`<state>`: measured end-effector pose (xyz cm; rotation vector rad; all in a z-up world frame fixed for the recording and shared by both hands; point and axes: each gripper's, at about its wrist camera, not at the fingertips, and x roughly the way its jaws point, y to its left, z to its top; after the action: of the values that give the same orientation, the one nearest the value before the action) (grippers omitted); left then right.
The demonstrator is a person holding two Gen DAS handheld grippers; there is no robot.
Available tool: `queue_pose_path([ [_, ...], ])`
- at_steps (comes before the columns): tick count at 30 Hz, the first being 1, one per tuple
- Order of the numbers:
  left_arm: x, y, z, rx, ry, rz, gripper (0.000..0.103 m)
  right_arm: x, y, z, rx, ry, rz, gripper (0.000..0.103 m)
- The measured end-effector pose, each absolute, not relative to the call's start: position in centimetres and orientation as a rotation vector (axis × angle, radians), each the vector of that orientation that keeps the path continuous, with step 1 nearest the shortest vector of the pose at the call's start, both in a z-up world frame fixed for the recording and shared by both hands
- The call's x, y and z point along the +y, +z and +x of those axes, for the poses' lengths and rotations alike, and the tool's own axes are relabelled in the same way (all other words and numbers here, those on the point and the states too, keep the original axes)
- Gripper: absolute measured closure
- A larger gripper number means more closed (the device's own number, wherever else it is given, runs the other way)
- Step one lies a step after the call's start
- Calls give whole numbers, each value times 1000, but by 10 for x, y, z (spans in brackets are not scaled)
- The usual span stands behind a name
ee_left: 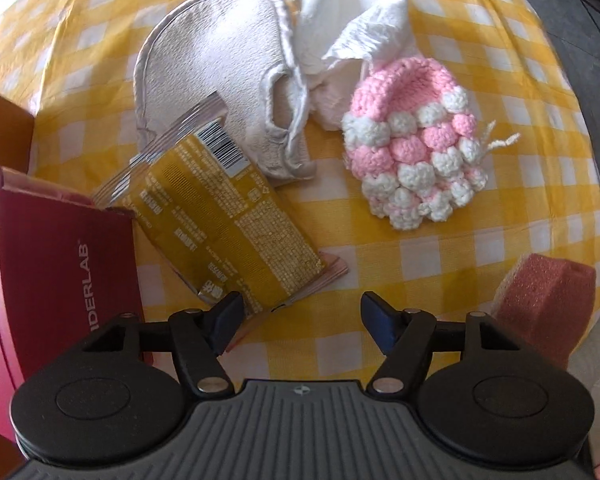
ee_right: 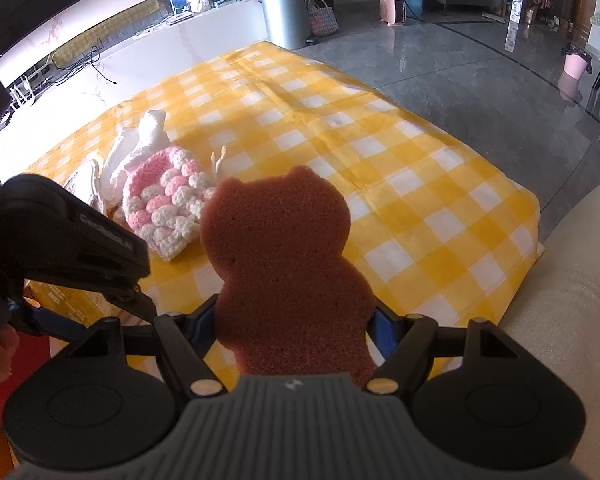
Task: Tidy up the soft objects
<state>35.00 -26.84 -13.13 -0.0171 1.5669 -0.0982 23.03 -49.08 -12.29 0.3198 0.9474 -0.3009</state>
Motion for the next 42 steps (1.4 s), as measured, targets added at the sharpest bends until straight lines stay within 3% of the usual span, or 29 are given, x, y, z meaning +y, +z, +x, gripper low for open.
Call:
queue_pose_path([
  [9,-256,-119,343,1476,149,-18,25,-489,-123,231,951,-296,310,30],
  [14,-249,-135,334,1483,225,-80,20,-488,-122,230,946,-281,316,29],
  [22,-243,-132,333,1326,320,-209,18,-490,-125,230,960,-291,320,29],
  [30,-261,-144,339,1290,282,-174,1,-490,-127,229,965,-289,324,29],
  [34,-262,-149,346,1308,261,-148,0,-490,-127,229,962,-279,325,29],
  [35,-263,-149,350,1317,228,-124,3,-490,-126,229,961,-277,326,29],
  [36,-264,-147,351,1310,177,-100,16,-489,-126,229,961,-276,325,29],
  [37,-265,-145,349,1306,166,-69,21,-489,-126,229,960,-275,325,29],
  [39,-267,-140,342,1304,165,-25,46,-490,-127,229,961,-275,326,29],
  [42,-264,-137,335,1299,113,13,57,-490,-127,230,965,-278,329,29],
])
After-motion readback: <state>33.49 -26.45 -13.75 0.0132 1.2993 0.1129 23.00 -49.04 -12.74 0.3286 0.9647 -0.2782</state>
